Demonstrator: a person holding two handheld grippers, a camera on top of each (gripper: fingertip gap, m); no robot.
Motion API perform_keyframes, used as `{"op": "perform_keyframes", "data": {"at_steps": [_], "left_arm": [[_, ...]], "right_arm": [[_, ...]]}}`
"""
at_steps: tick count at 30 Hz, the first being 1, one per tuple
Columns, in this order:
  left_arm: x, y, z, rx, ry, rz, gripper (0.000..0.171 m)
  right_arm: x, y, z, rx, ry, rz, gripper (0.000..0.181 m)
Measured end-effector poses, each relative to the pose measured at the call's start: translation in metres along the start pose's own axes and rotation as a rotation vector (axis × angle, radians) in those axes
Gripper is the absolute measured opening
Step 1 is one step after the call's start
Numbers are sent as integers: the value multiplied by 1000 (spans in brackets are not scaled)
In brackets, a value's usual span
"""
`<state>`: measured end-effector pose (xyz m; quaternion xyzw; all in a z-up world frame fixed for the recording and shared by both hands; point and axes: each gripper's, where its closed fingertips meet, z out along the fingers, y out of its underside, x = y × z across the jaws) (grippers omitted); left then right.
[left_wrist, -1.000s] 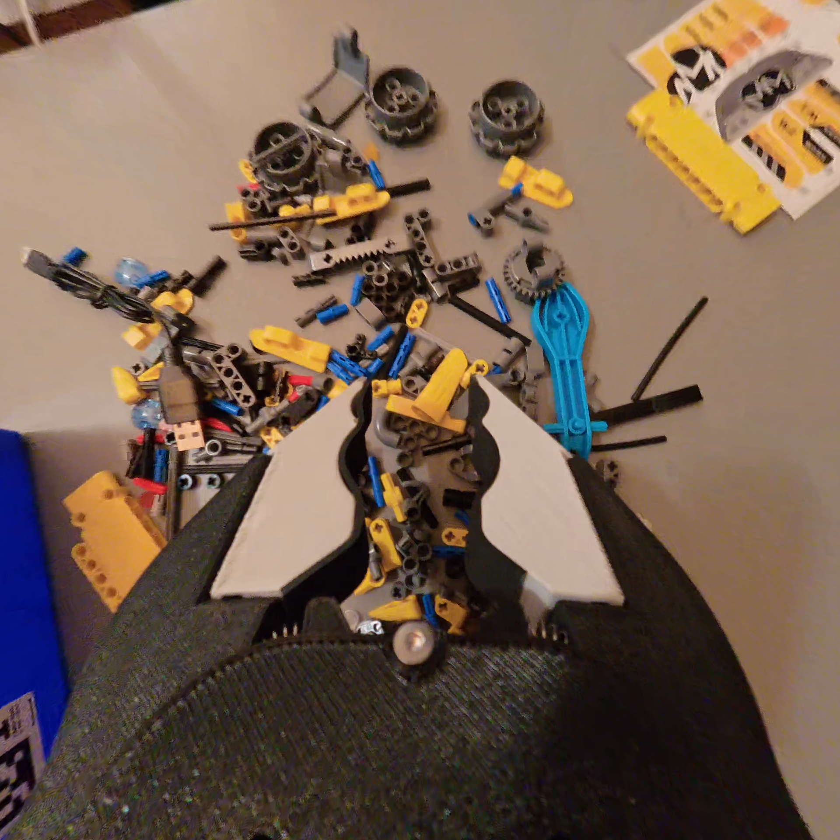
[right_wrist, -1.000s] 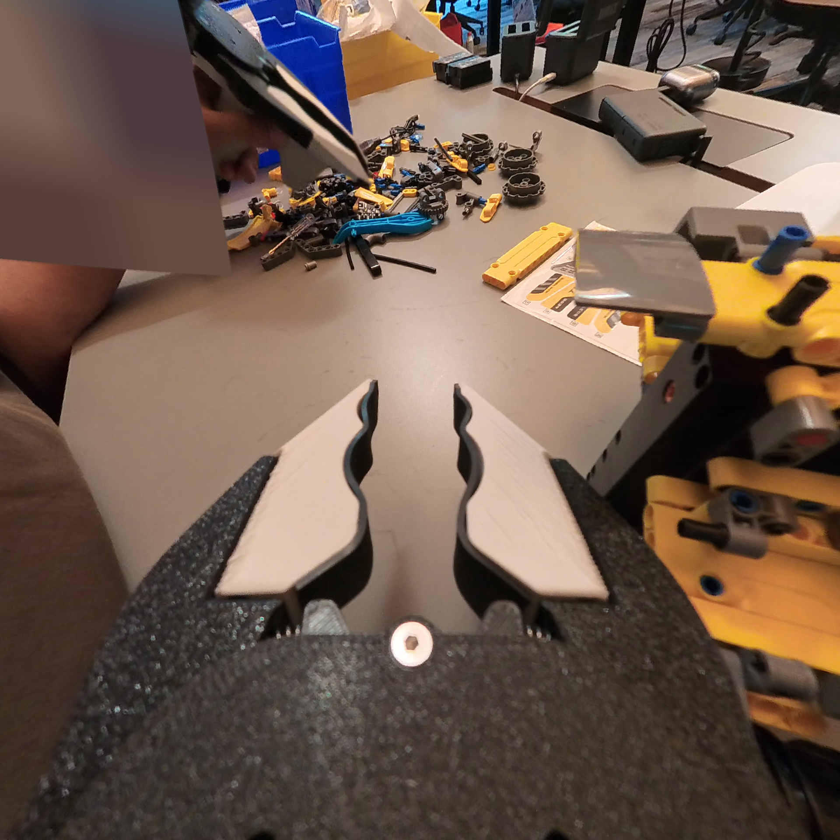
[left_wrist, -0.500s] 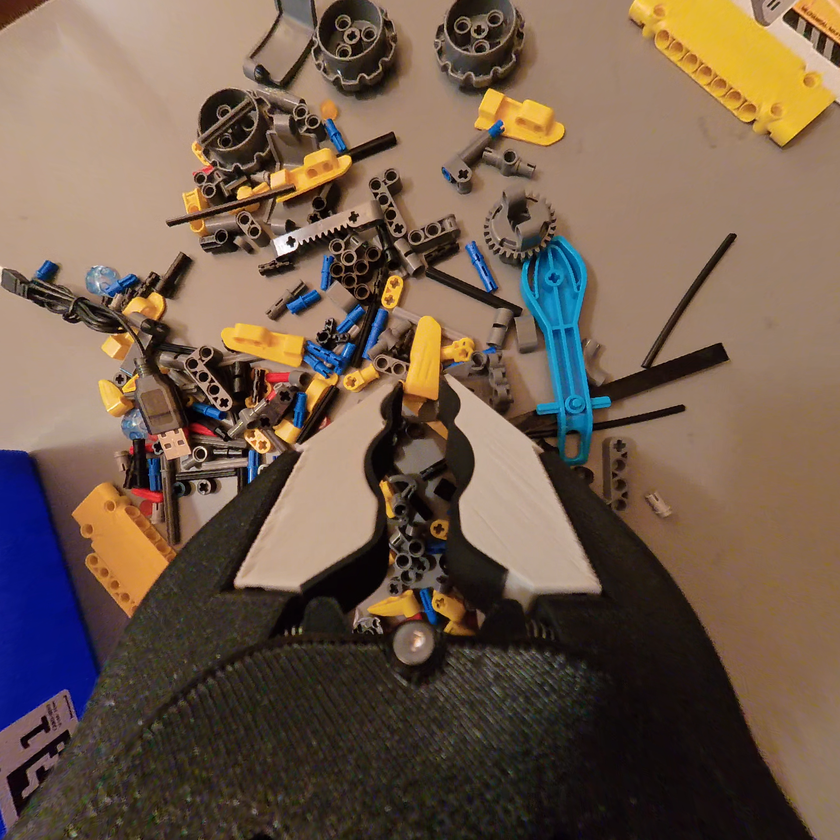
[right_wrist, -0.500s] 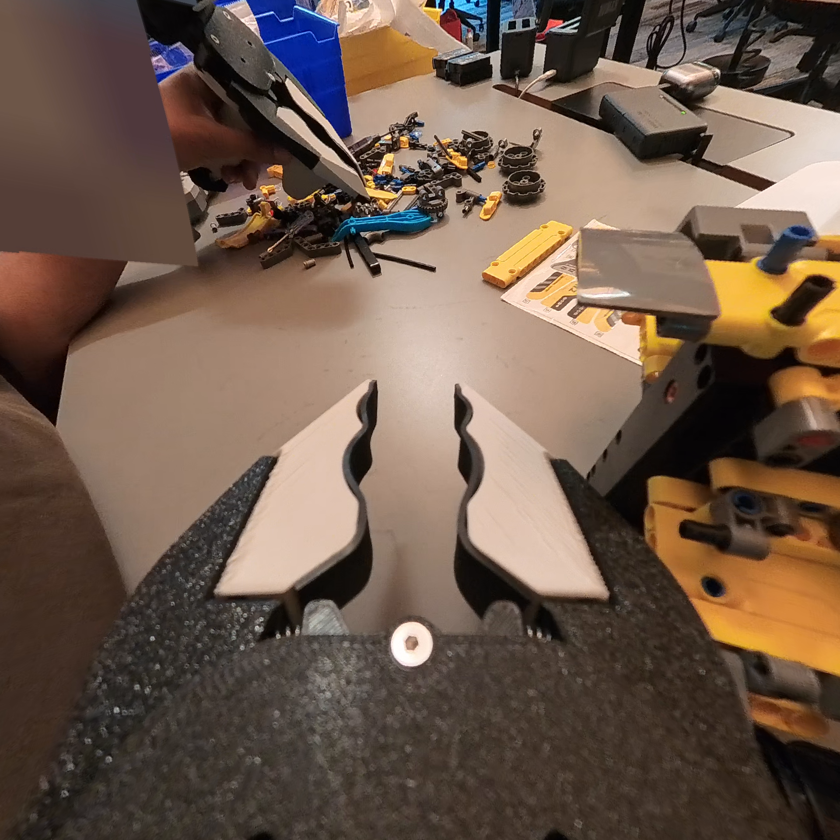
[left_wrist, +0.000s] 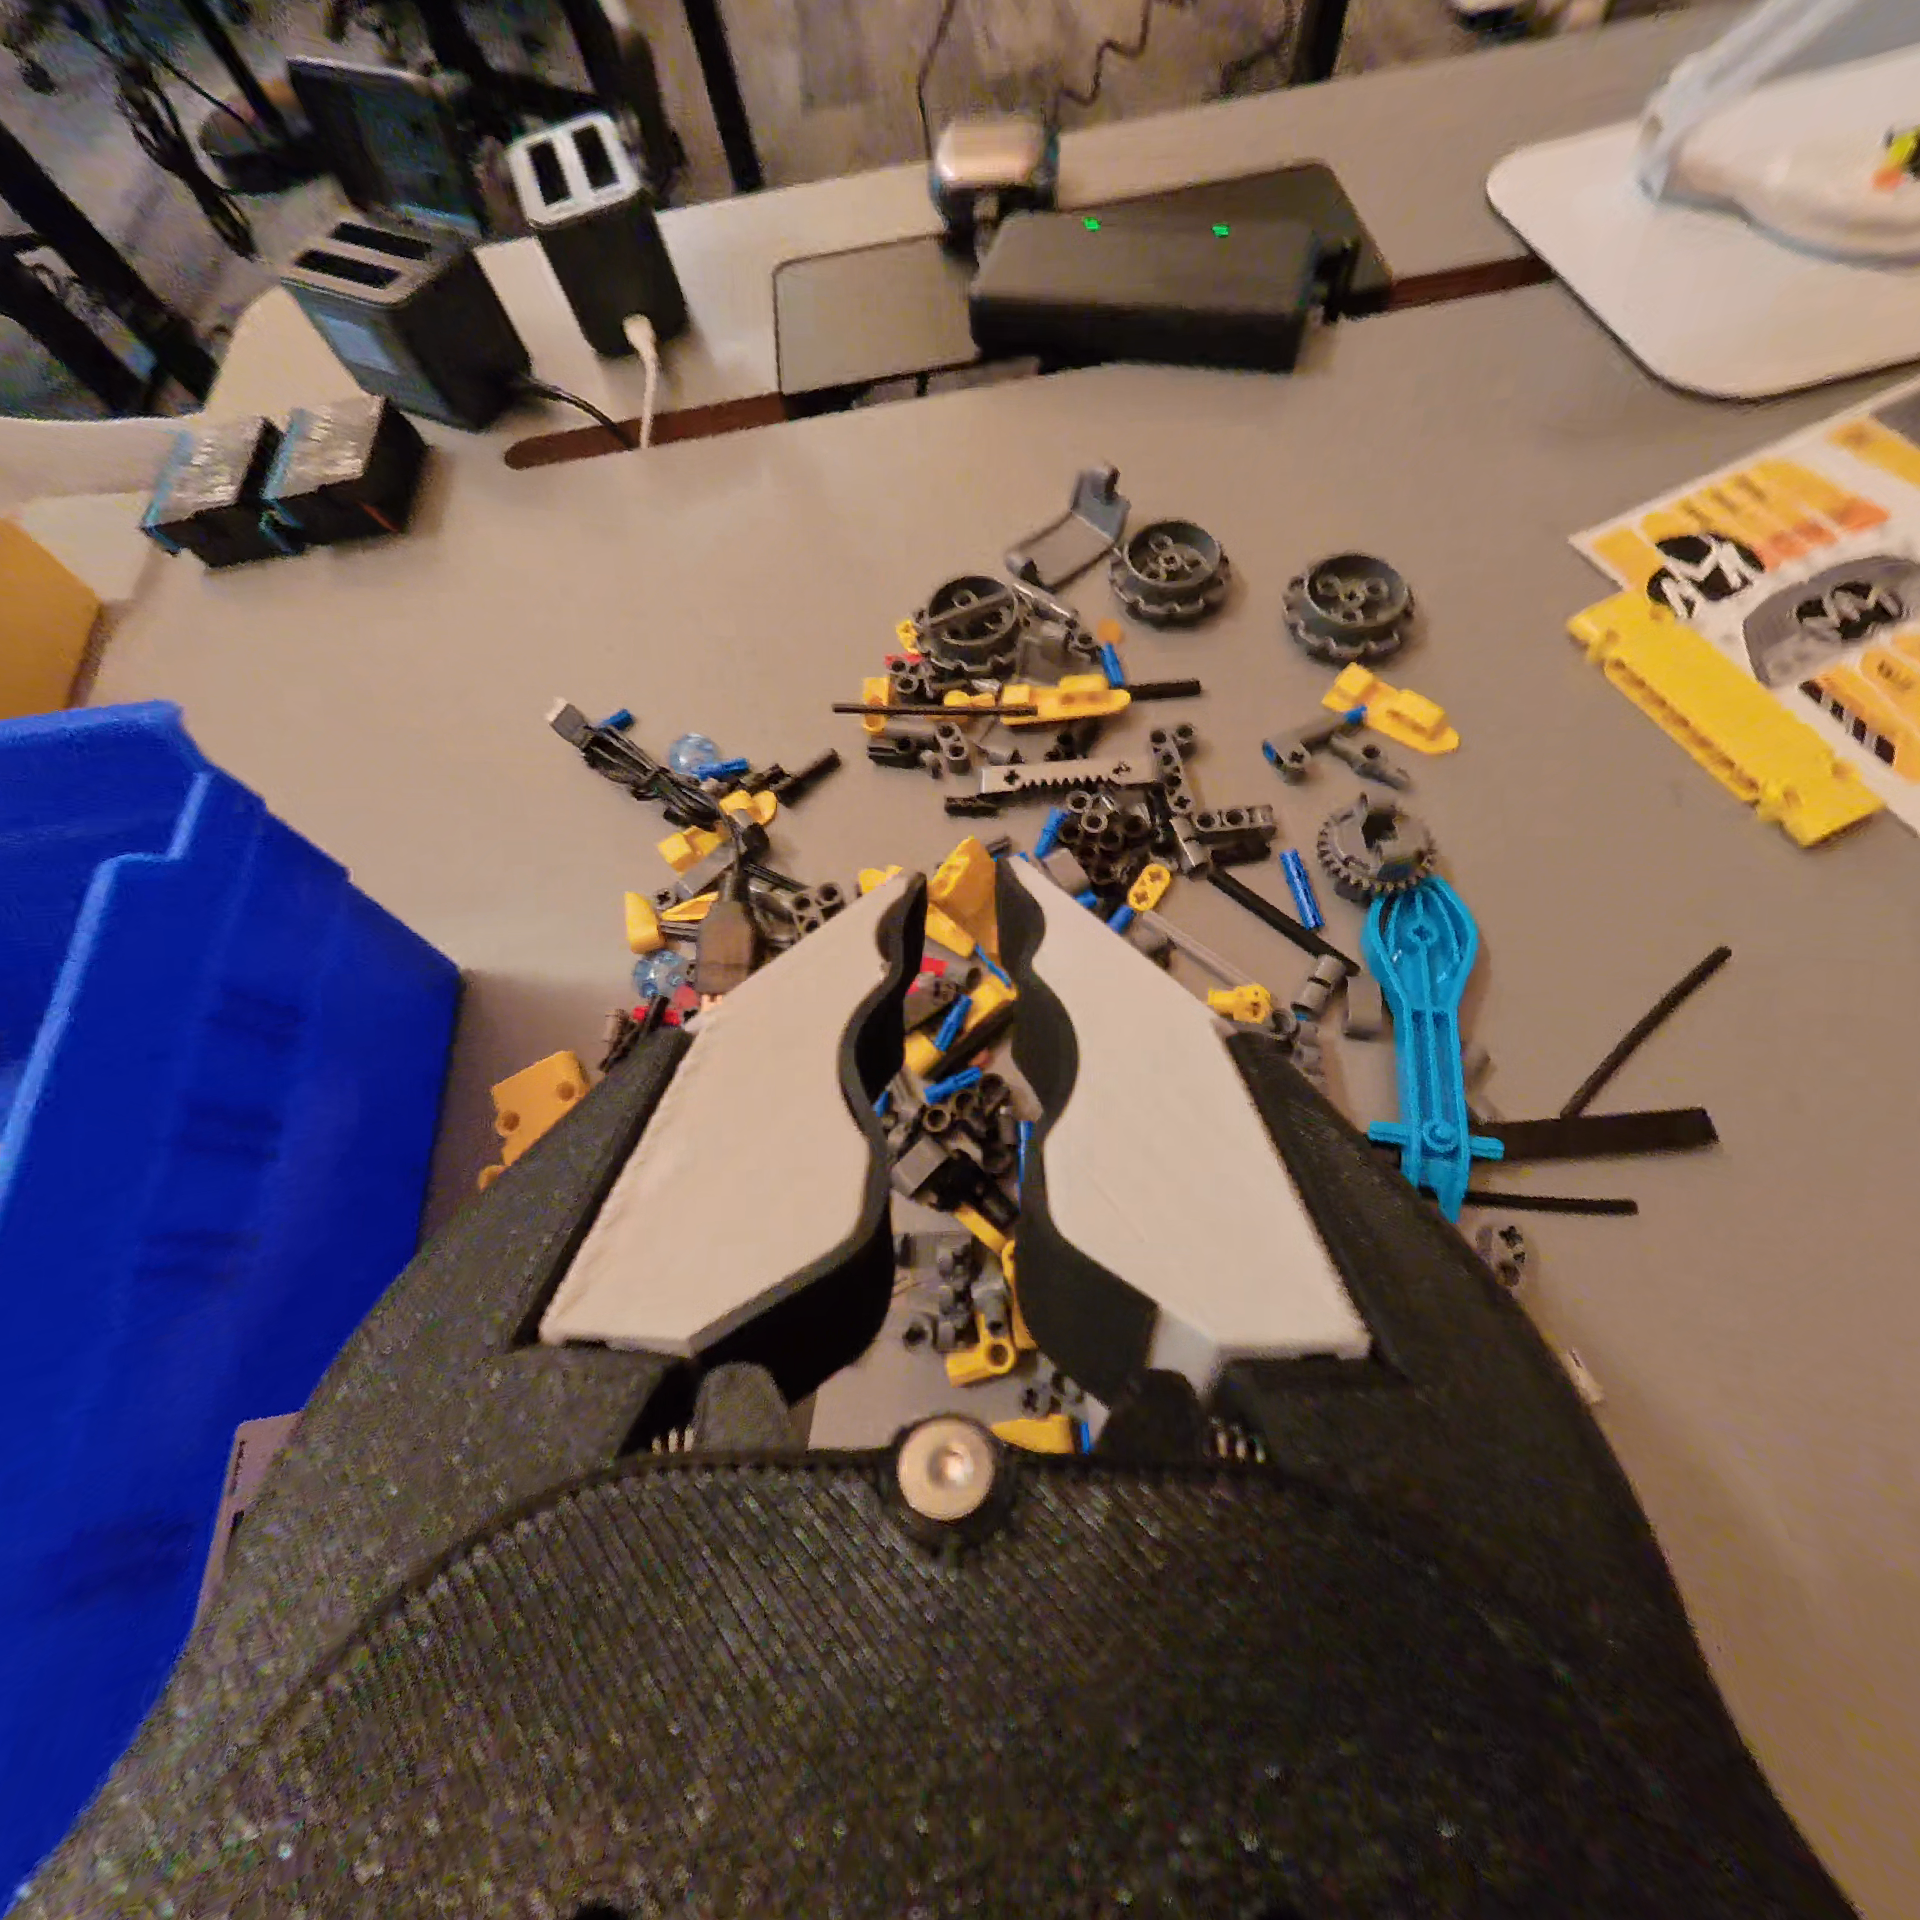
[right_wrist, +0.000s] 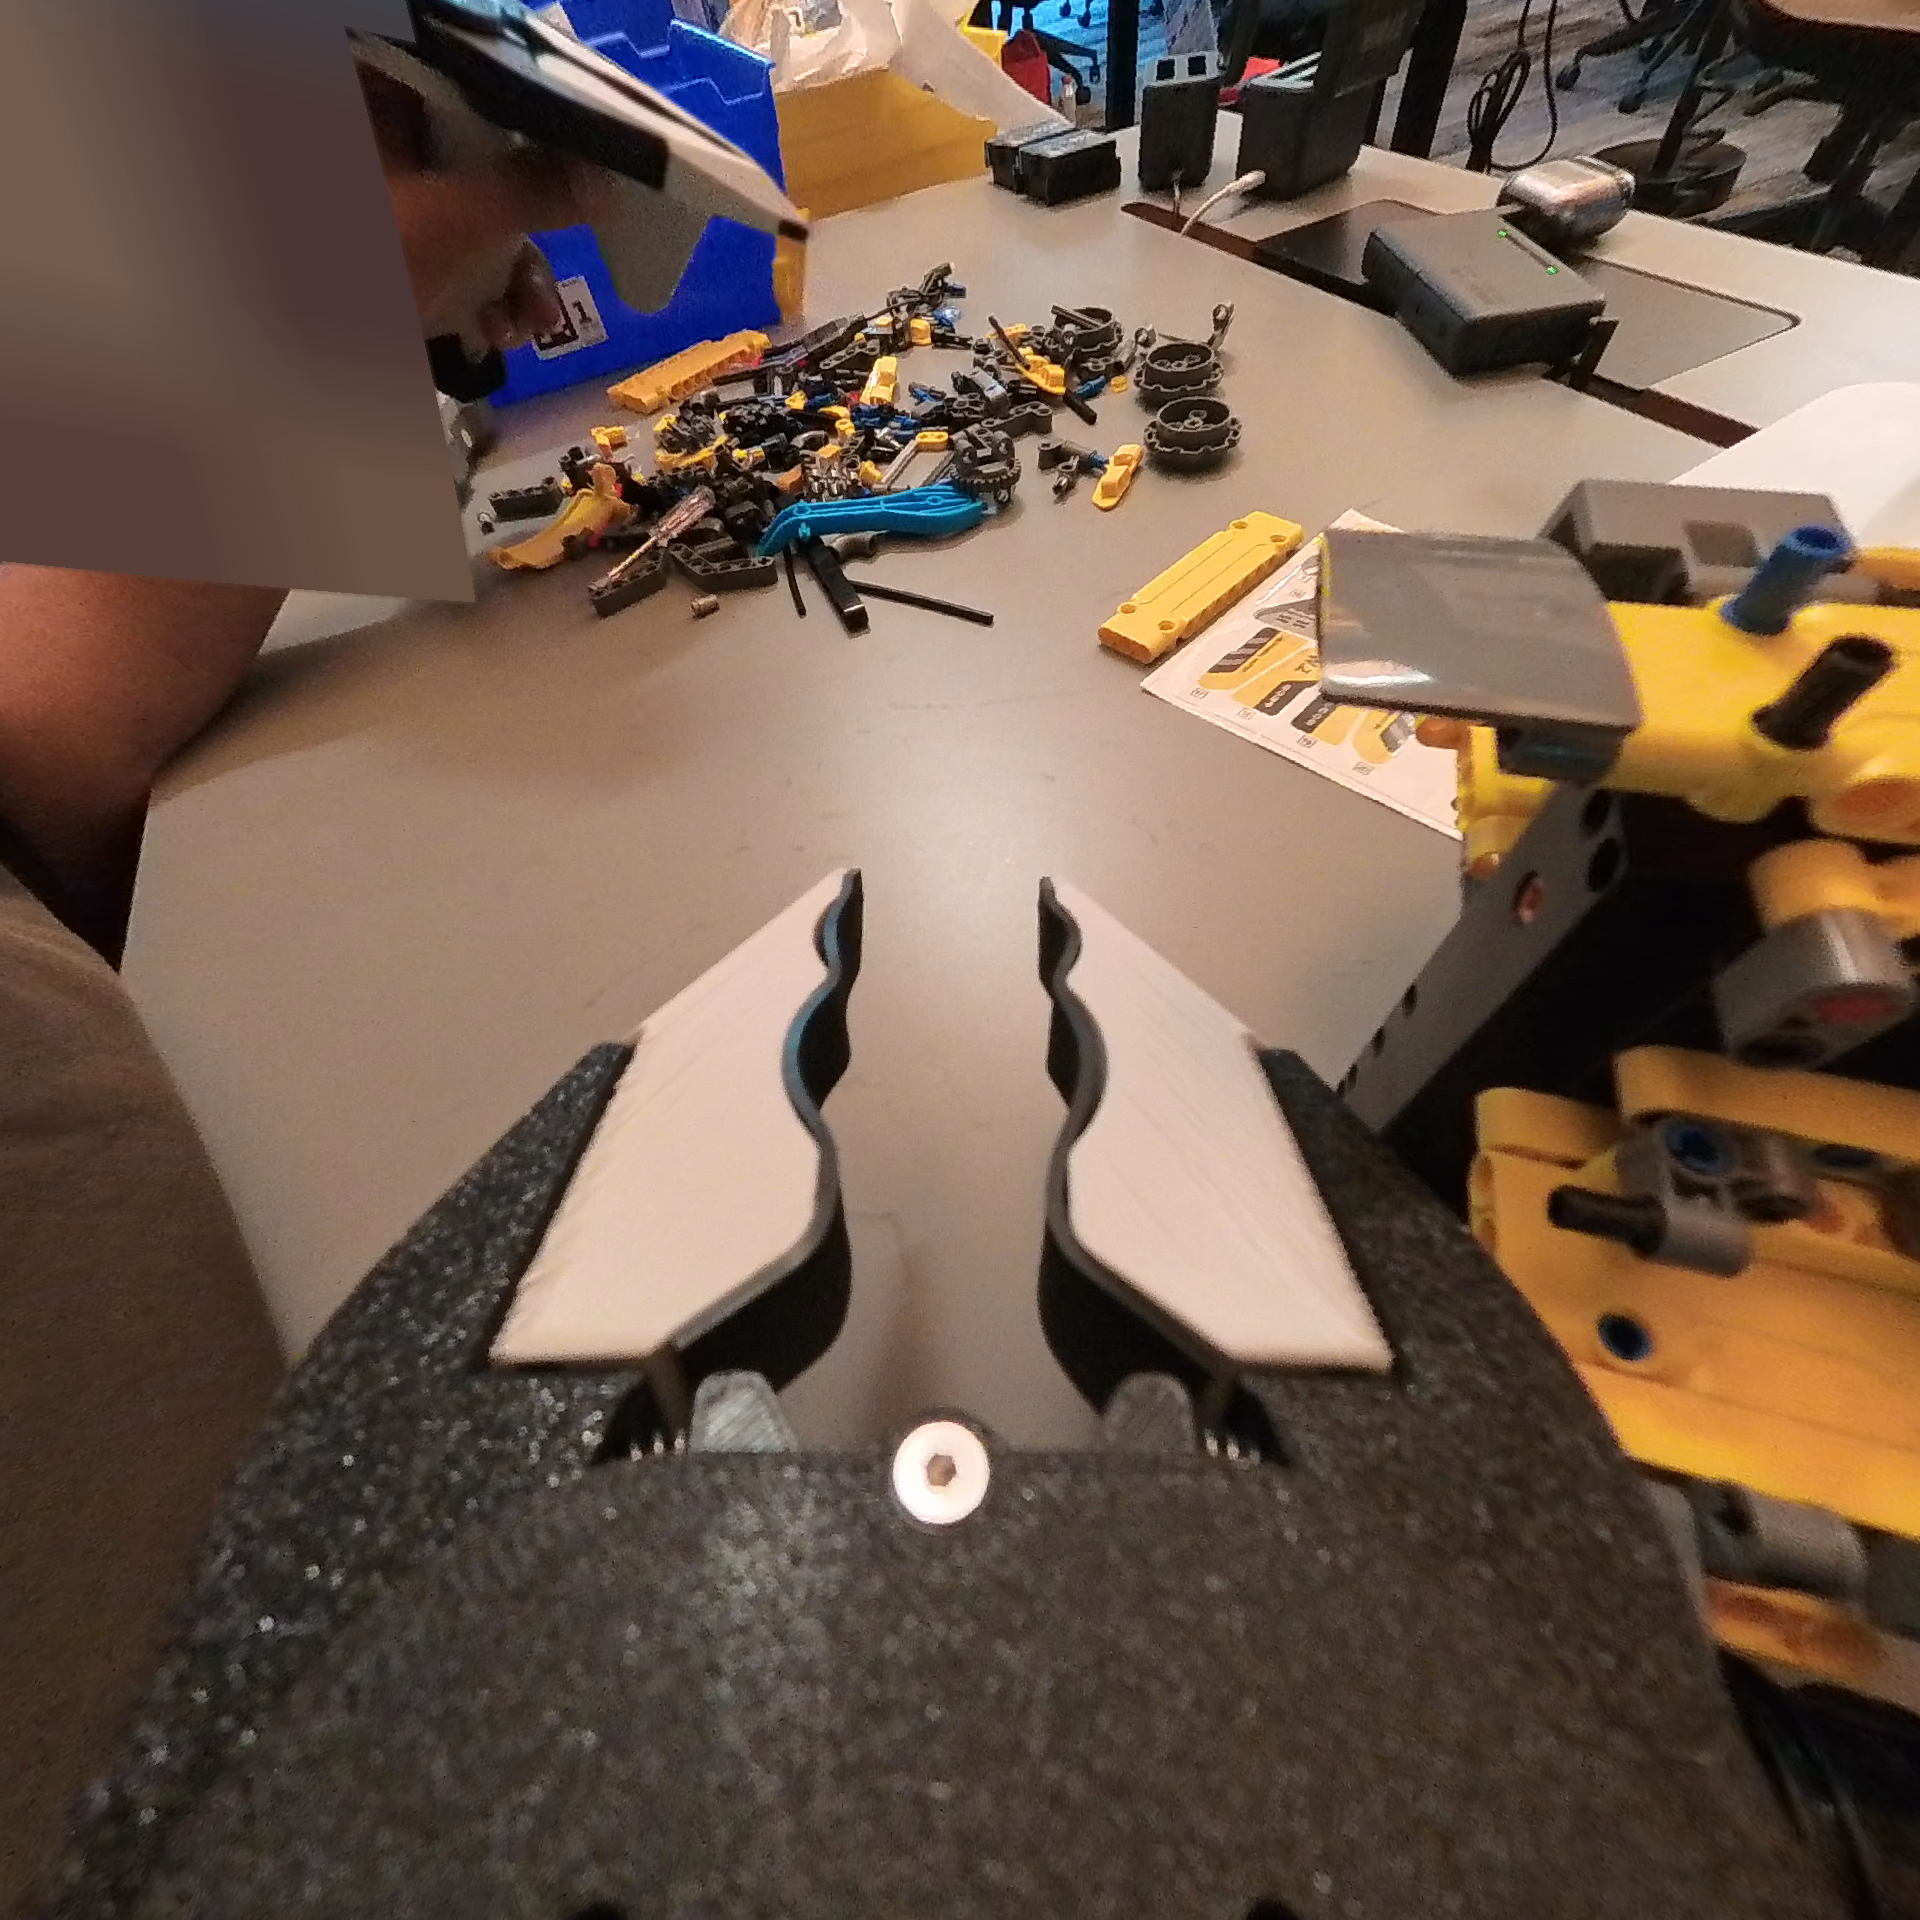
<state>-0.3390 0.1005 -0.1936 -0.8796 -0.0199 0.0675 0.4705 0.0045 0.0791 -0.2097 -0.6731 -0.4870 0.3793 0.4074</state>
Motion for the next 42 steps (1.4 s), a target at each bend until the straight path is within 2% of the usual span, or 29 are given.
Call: {"op": "perform_keyframes", "data": {"at_steps": [9, 15, 19, 24, 27, 29, 31, 36, 38, 40, 42], "left_arm": [[-2, 5, 0, -24, -6, -15, 12], [11, 9, 4, -42, 103, -64, 12], [21, 13, 7, -69, 139, -42, 12], [38, 32, 15, -175, 229, -37, 12], [44, 38, 17, -210, 242, 0, 21], [45, 30, 15, -166, 252, -16, 30], [38, 18, 11, -98, 229, -52, 32], [-9, -8, -5, 80, 41, -159, 30], [-22, -17, -14, 151, -7, -203, 23], [-25, -20, -19, 183, -4, -219, 1], [-22, -18, -16, 168, 10, -225, 0]], "right_arm": [[0, 0, 0, -1, 0, -2, 33], [-1, 0, 0, 0, 0, -3, 33], [0, 0, 0, 2, 1, -2, 33], [0, 0, 0, -1, 0, 1, 33], [0, 0, 0, -1, 1, -1, 33], [0, 0, -1, 1, 1, -3, 33], [0, 0, 0, 2, 1, -5, 33], [1, 0, 0, 0, 2, -6, 33], [1, -1, 1, -1, 3, -7, 33], [1, -1, 1, -2, 2, -7, 33], [1, -1, 1, -2, 2, -6, 33]]}}
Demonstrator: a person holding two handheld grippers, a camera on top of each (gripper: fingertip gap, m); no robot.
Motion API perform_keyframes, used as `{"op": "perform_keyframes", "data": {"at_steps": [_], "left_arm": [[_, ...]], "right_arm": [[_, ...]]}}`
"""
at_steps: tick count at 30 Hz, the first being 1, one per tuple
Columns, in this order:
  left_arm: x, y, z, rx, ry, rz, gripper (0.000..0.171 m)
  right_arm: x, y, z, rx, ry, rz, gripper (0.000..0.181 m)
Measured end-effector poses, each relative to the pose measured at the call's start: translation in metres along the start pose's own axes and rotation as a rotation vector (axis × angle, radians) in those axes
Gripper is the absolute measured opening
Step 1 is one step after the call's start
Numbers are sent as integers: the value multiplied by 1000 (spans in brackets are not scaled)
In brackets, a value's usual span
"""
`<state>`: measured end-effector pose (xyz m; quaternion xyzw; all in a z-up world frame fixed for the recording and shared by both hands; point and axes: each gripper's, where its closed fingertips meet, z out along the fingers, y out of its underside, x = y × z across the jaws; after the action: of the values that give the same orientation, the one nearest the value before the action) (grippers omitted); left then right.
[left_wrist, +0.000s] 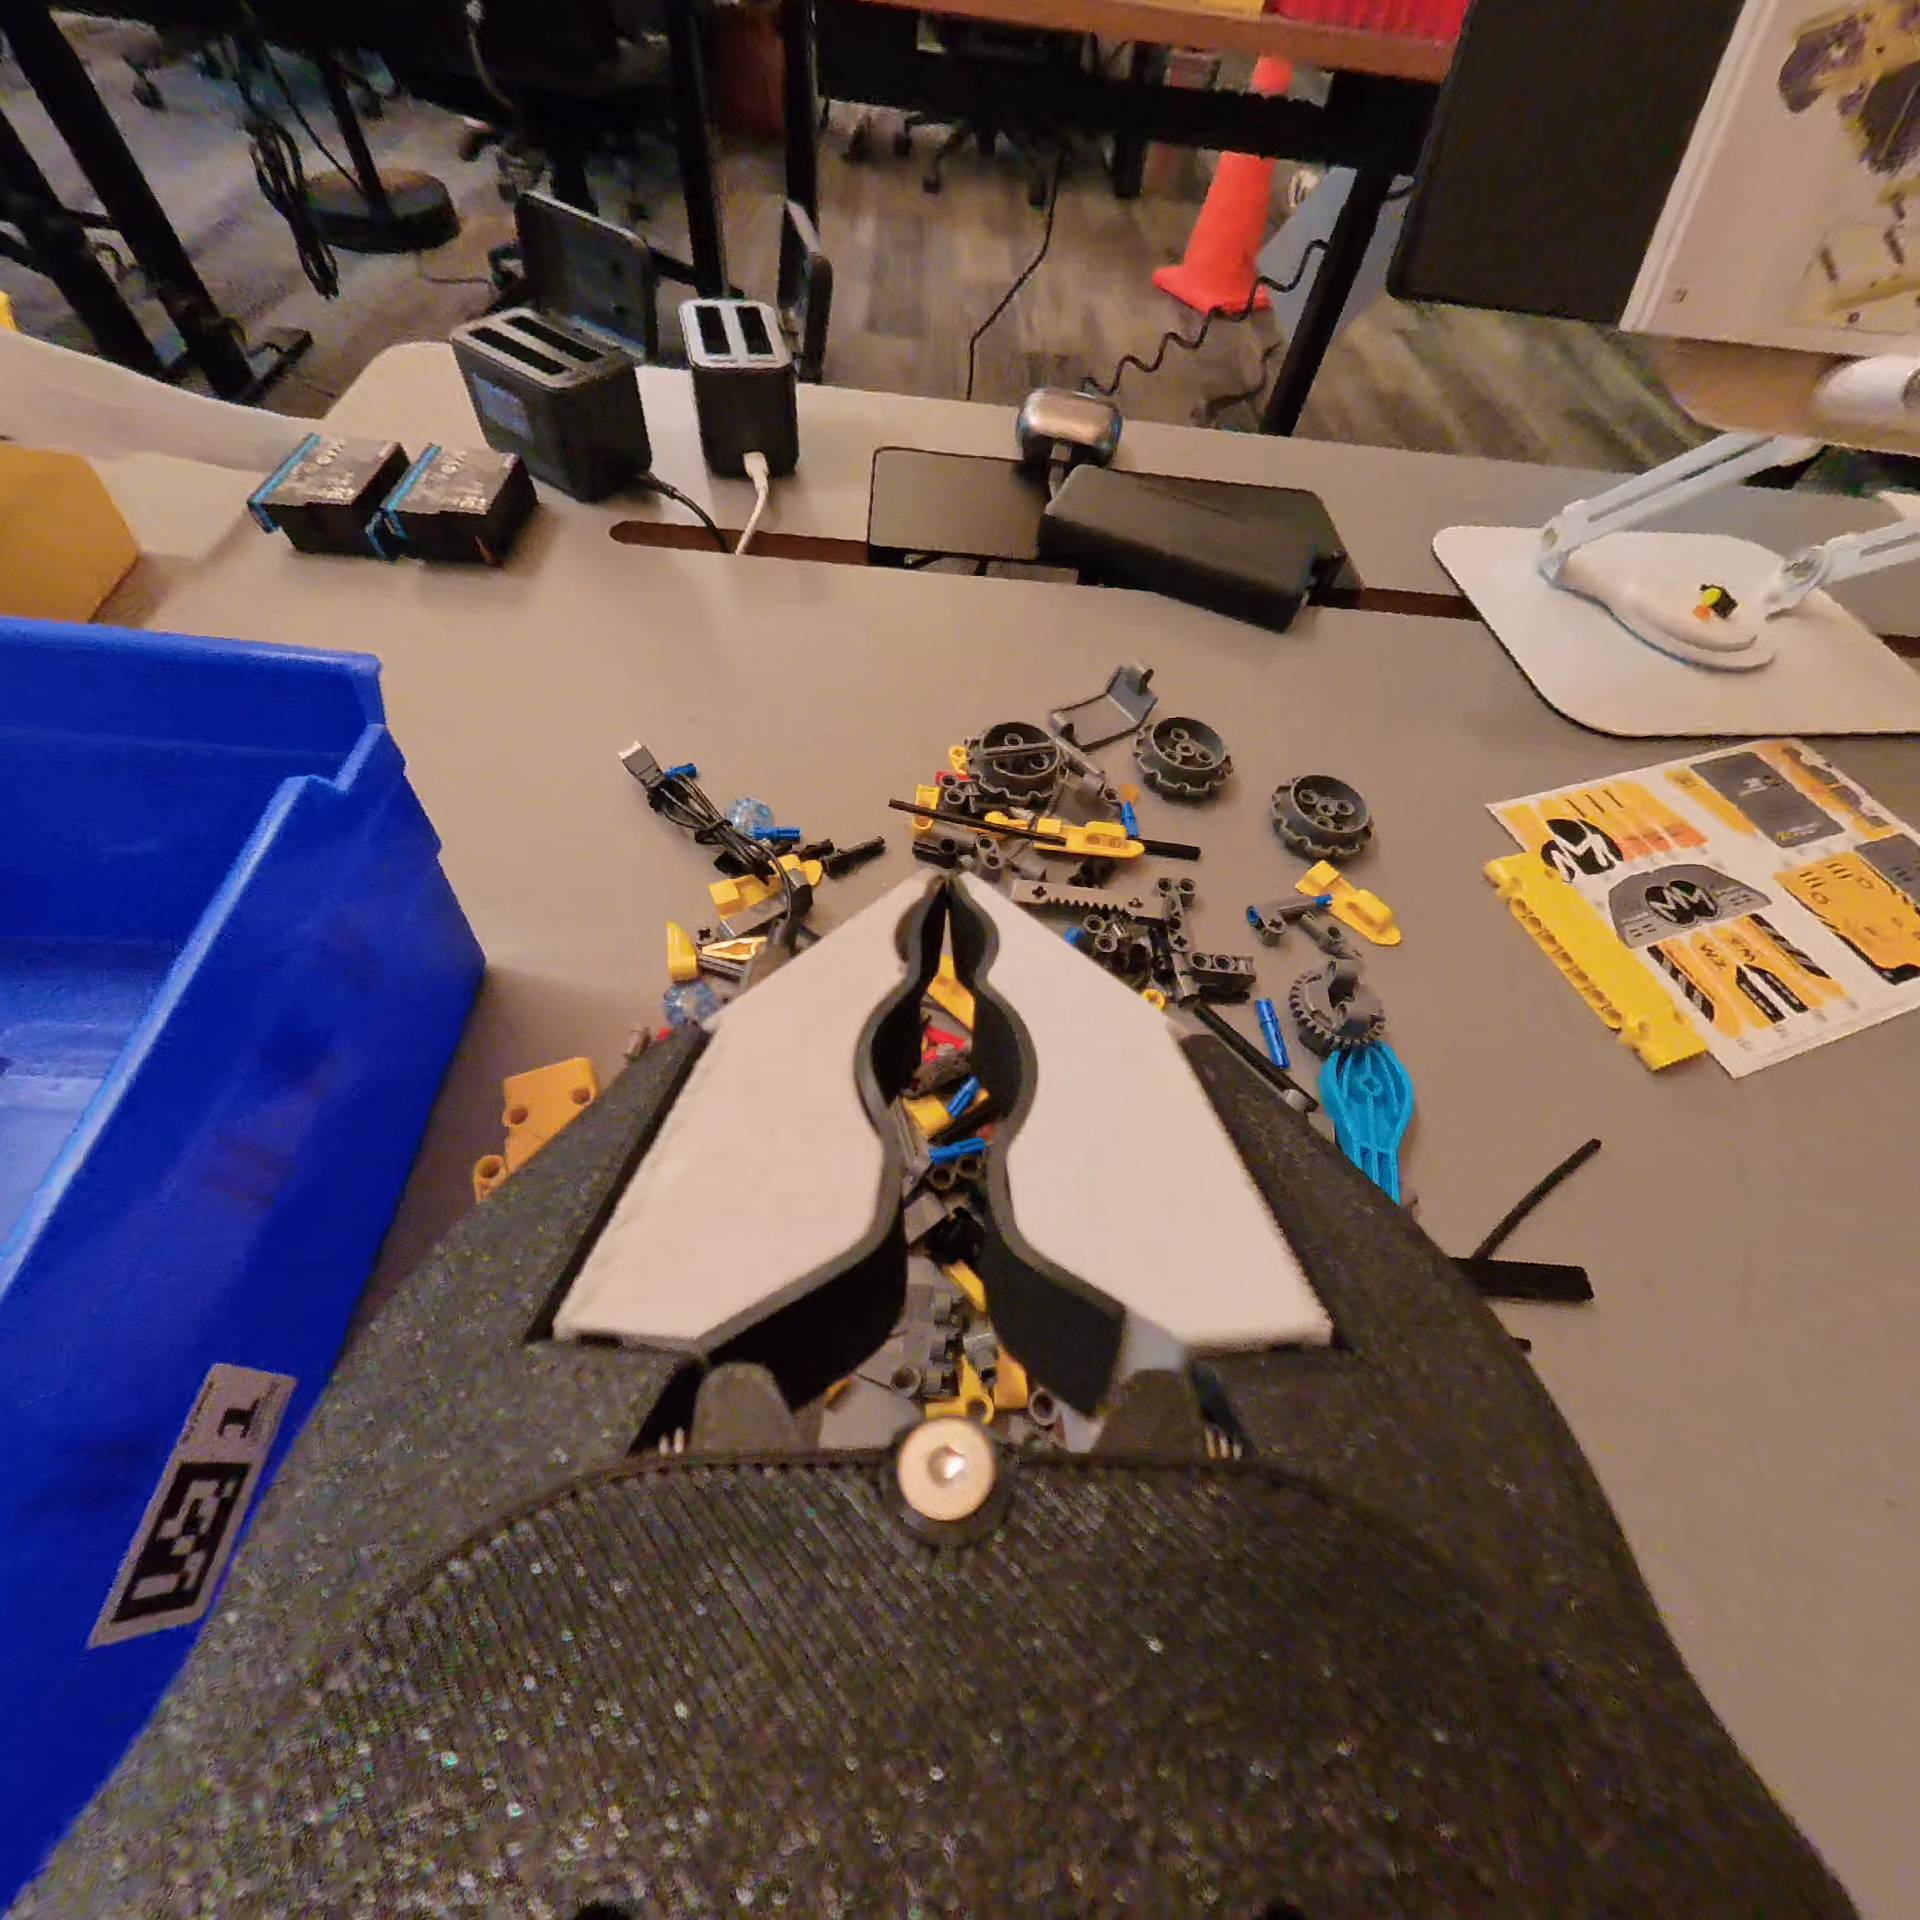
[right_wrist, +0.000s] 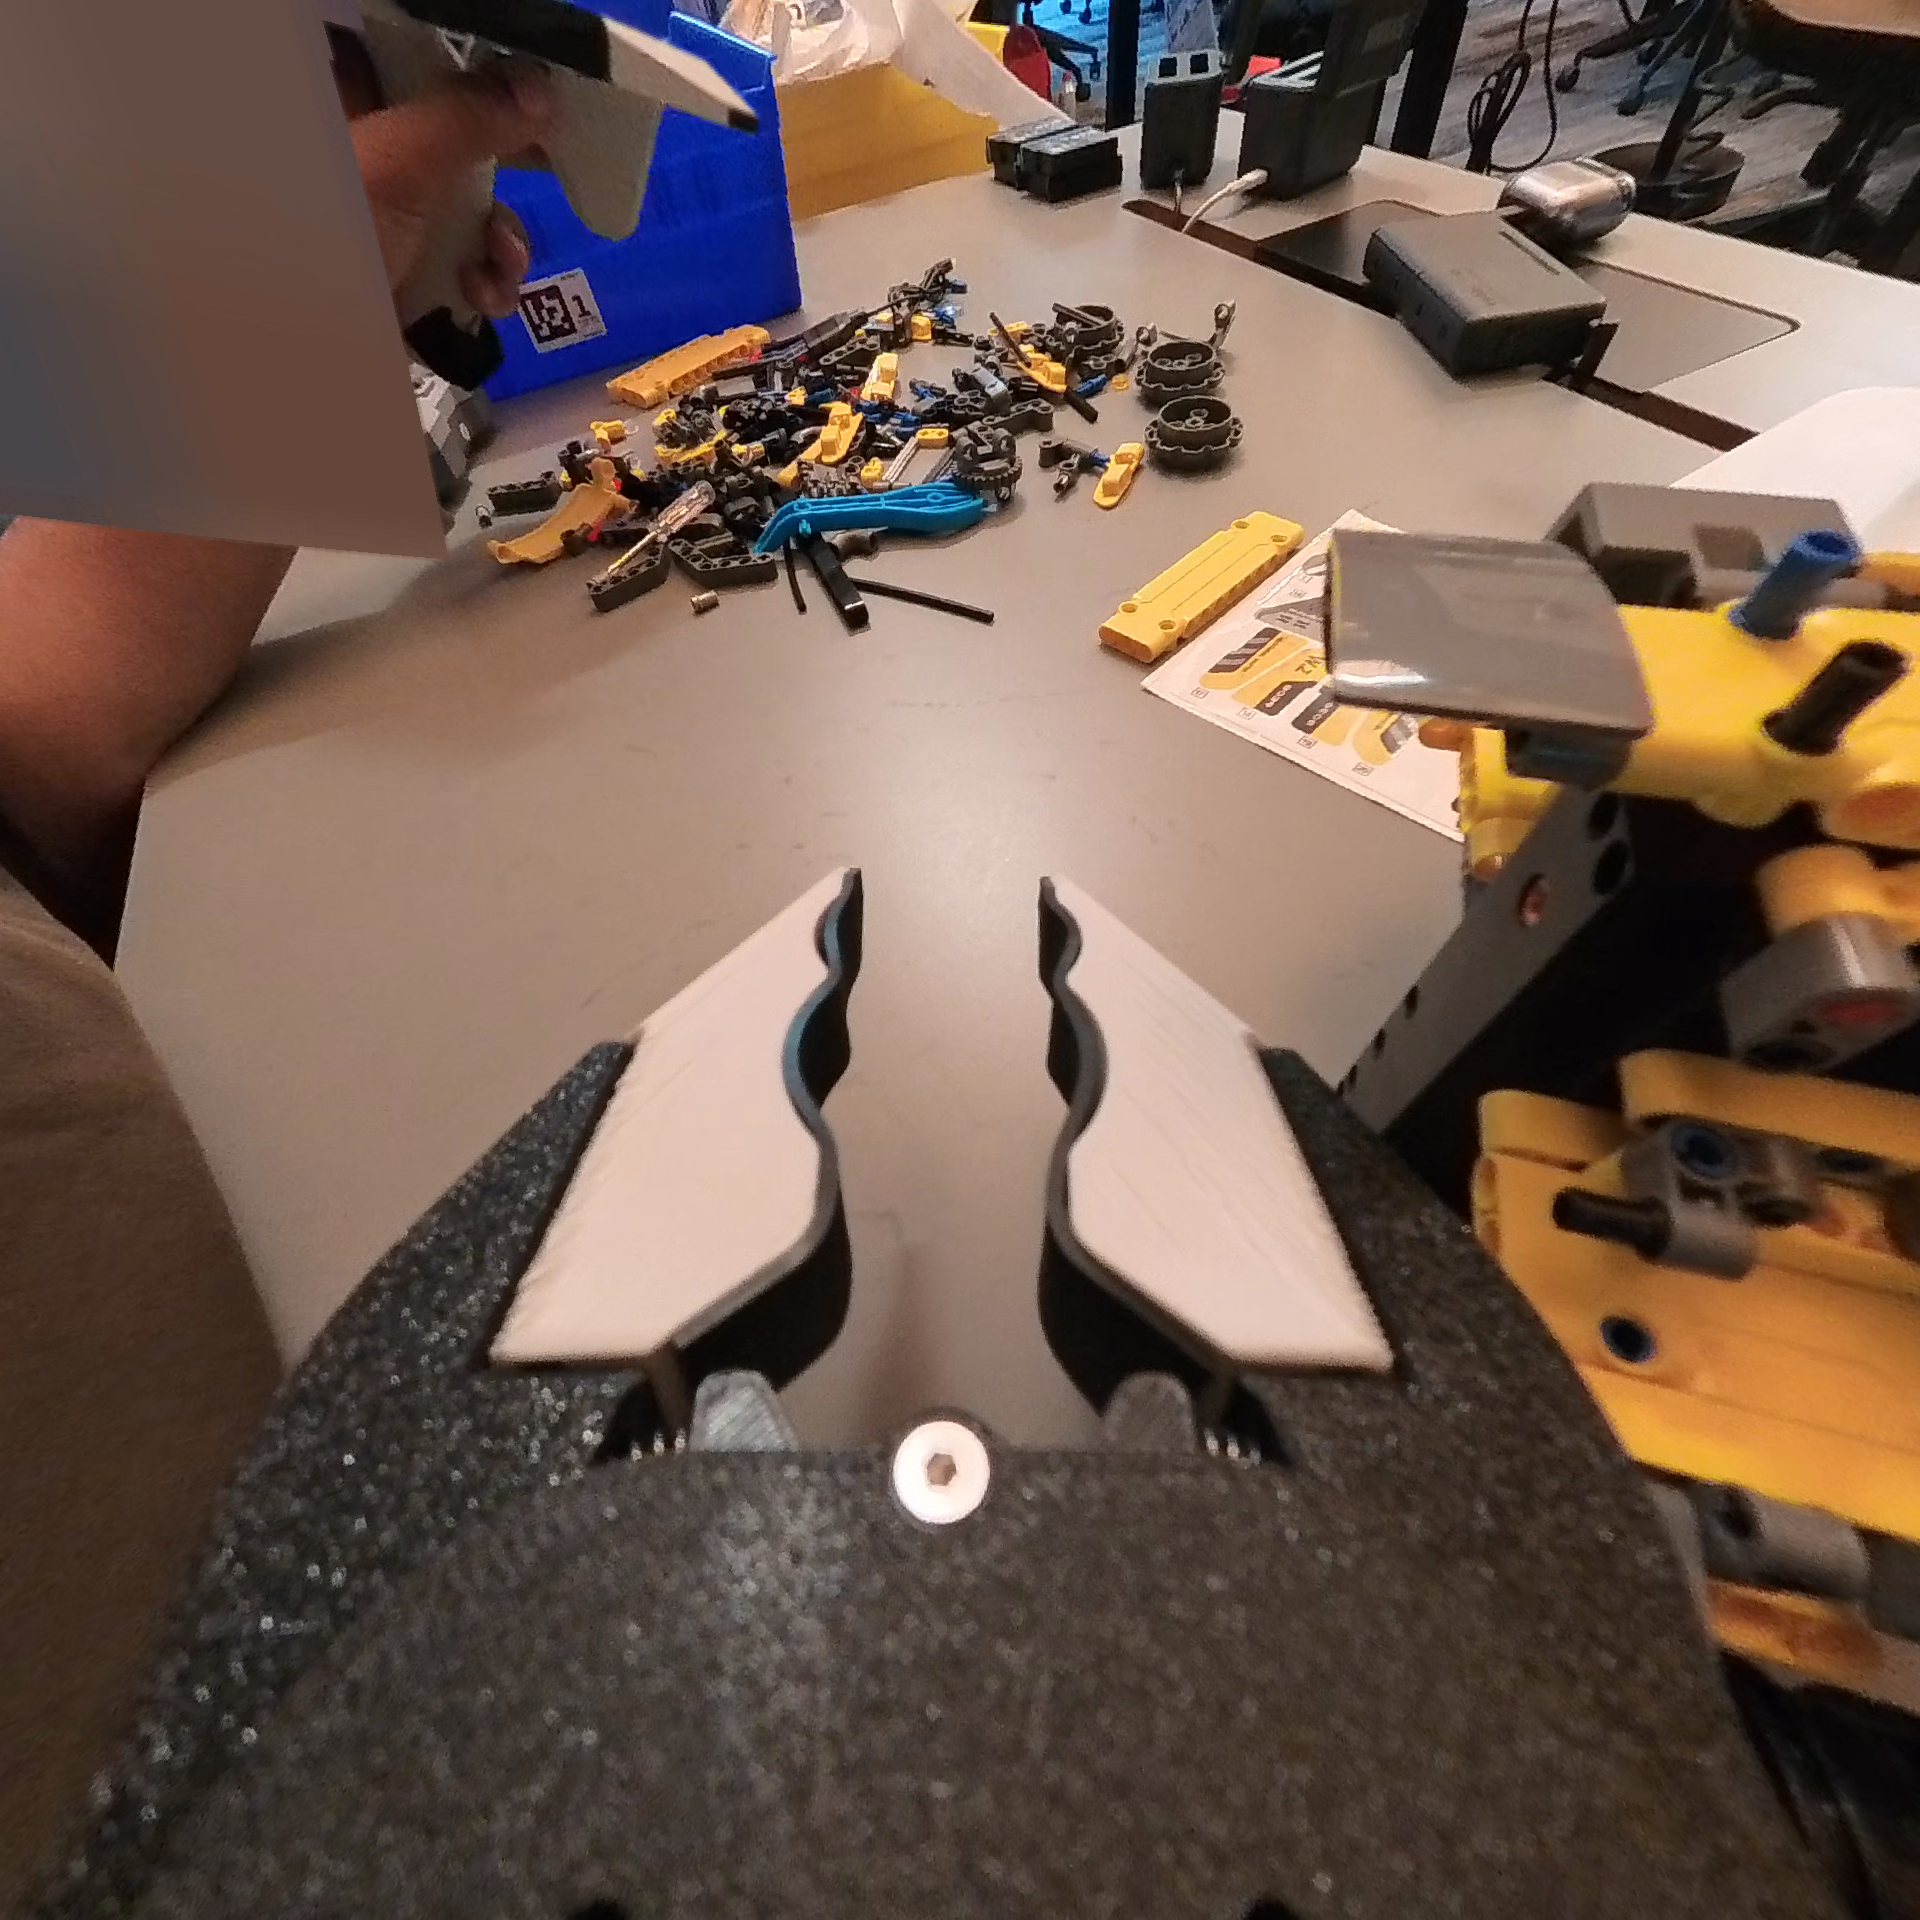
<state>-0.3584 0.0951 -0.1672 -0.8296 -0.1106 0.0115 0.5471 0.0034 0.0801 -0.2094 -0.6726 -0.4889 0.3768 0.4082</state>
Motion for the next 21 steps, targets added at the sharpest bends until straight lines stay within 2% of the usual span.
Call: {"op": "perform_keyframes", "data": {"at_steps": [3, 7, 11, 13, 17, 21], "left_arm": [[2, 0, 1, -6, -15, 29, 0], [15, -15, -7, 79, 10, 75, 0], [13, -33, -14, 98, -66, 168, 3], [13, -47, -21, 106, -43, 164, 7], [23, -69, -50, 135, 110, 66, 17], [-4, -78, -76, 167, 24, 89, 19]], "right_arm": [[-1, 0, 2, 1, 1, 1, 33], [-2, -5, 3, 21, 3, 14, 33], [-31, -42, 14, 133, -92, 49, 36], [-48, -53, 29, 127, -130, -7, 36], [-78, -59, 67, 30, -172, -132, 35], [-94, -85, 112, 13, -215, -200, 31]]}}
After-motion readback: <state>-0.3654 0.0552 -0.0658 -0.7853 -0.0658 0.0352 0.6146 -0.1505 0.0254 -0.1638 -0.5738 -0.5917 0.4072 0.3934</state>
